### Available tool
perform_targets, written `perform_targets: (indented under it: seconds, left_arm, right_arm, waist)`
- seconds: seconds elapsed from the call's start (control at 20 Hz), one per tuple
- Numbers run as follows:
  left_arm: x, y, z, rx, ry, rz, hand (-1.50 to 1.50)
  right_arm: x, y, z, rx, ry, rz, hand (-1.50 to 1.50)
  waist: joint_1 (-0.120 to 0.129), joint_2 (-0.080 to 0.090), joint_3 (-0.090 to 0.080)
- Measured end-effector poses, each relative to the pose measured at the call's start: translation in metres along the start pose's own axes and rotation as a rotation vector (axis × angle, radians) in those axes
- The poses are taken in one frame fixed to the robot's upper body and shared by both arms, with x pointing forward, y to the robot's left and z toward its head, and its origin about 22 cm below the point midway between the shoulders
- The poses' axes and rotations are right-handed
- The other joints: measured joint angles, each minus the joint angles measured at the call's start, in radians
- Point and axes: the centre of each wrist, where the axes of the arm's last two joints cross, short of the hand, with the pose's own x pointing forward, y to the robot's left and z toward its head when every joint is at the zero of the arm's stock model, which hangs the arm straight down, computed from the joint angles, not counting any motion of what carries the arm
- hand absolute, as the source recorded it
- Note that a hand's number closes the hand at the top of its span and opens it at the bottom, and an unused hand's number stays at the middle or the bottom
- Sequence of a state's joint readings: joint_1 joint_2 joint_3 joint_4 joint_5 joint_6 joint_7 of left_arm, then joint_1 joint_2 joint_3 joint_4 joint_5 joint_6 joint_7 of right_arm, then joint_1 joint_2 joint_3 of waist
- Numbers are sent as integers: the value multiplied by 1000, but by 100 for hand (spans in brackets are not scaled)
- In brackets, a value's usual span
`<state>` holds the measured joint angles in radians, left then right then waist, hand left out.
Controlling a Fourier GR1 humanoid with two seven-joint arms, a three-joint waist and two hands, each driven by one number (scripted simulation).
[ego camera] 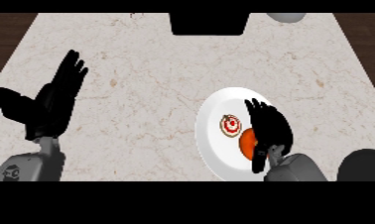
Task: Pick the squash from the plate and place it in the pan
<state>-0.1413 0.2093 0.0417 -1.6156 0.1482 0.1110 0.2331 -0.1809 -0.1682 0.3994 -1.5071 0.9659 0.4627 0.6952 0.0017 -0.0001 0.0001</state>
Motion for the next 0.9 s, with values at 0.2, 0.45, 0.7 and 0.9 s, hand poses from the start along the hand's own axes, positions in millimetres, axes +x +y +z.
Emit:
perform_targets:
  seconds: [0.2, 0.45, 0.7, 0.9]
  left_arm:
    - [-2, 2, -1, -5, 5, 2, 0]
    - [6, 3, 0, -3, 3, 3, 0]
    - [-1, 4, -2, -5, 2, 5, 0]
    - [-3, 4, -6, -1, -1, 0, 0]
  right_arm:
    - [3, 14, -7, -12, -59, 11, 150]
    - [11, 21, -8, -45, -103, 20, 150]
    - [7, 24, -12, -63, -135, -7, 150]
    - [-9, 11, -19, -124, -15, -111, 150]
  waist:
    - [0, -3, -3]
    - [-2, -7, -7]
    - [-3, -8, -8]
    - [-5, -3, -4]
